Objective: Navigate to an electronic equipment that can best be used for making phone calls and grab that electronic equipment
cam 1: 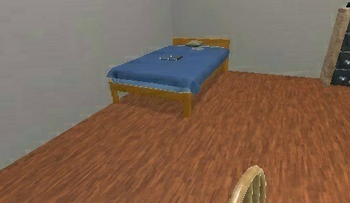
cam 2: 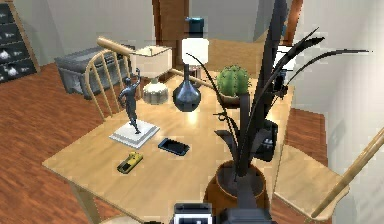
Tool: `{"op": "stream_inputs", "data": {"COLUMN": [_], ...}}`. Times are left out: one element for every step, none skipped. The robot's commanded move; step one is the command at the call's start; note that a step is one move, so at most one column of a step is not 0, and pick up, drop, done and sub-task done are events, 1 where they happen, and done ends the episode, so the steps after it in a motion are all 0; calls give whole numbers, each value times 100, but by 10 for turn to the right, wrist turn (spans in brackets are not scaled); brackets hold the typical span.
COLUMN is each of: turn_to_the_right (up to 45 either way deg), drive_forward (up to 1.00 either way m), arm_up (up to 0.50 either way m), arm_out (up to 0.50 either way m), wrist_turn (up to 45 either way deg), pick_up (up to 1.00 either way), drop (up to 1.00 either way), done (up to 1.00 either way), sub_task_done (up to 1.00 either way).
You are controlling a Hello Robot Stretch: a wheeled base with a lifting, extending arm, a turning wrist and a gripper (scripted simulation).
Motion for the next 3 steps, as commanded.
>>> {"op": "stream_inputs", "data": {"turn_to_the_right": [0, 0, 0], "drive_forward": [0, 0, 0], "arm_up": [0, 0, 0], "arm_out": [42, 0, 0], "wrist_turn": [0, 450, 450], "pick_up": [0, 0, 0], "drop": [0, 0, 0], "done": [0, 0, 0], "sub_task_done": [0, 0, 0]}}
